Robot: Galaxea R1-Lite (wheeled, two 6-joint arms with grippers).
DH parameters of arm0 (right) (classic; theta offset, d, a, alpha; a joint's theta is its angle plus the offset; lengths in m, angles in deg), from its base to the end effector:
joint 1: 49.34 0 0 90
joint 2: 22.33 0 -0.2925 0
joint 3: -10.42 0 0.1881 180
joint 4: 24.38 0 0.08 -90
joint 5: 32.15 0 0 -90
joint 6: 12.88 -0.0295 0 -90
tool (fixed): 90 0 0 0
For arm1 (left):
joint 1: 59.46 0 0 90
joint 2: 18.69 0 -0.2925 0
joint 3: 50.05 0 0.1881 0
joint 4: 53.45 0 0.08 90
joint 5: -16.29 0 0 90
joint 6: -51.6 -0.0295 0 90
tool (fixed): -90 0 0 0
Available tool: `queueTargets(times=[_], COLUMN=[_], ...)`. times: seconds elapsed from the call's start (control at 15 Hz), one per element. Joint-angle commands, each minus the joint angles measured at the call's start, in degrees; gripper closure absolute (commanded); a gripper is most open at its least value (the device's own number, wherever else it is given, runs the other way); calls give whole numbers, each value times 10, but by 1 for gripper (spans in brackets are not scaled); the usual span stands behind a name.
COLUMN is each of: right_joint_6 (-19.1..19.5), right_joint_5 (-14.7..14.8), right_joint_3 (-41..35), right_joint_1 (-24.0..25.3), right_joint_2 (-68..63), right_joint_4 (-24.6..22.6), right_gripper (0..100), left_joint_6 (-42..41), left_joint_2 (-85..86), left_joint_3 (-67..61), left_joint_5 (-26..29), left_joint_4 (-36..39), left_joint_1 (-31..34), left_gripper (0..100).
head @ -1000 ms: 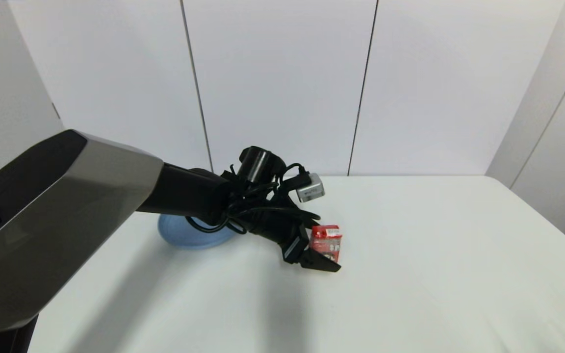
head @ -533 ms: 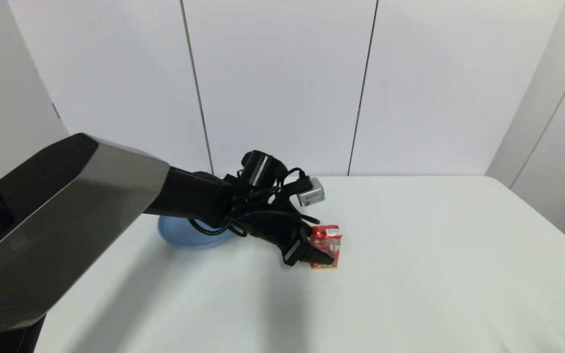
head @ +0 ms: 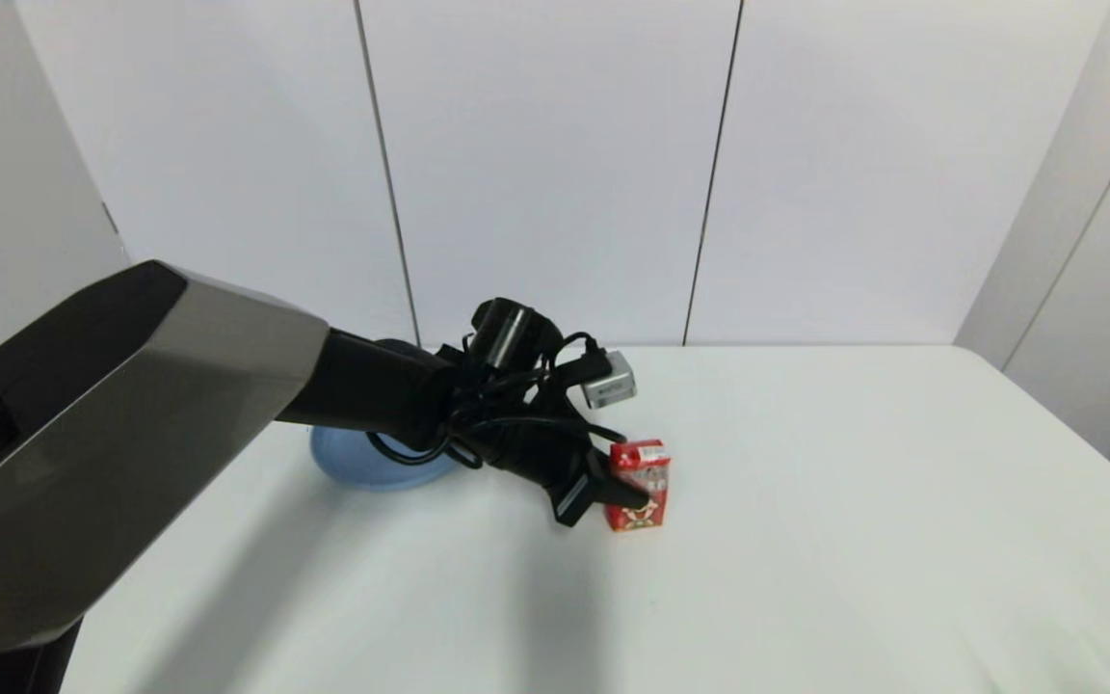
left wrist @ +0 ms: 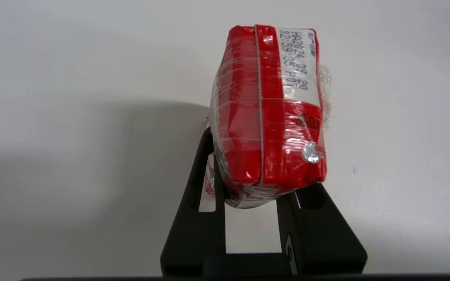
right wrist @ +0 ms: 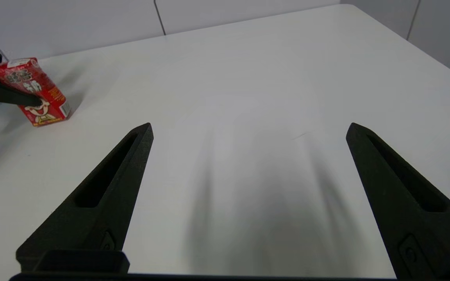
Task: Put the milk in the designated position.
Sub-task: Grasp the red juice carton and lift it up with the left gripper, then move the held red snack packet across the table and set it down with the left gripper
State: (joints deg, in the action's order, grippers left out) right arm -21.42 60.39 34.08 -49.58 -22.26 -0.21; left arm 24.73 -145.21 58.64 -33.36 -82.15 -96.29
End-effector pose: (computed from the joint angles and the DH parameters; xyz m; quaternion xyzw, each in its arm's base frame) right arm -0.0108 -0.0013 0.0745 0.0744 0.0020 -0.0245 0.9969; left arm 0.3276 -0.2692 0.1031 0.1550 0.2509 -0.6491 0.7012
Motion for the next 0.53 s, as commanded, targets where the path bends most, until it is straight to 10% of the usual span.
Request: queueTargets(times=[0.07, 0.53], right_joint_6=[-1, -2], right_joint_5=[0, 0], right_joint_3=[0, 0], right_joint_1=[0, 0], right_joint_2=[-1, -1], right_joint_4=[0, 0], right_gripper=[0, 0], left_joint_6=[16, 92], left_joint_2=[110, 336], left_joint_3=[-84, -246], left_joint_5=[-30, -266], left_joint_4=[0, 86], left_joint_1=[-8, 29], left_gripper=[100, 100])
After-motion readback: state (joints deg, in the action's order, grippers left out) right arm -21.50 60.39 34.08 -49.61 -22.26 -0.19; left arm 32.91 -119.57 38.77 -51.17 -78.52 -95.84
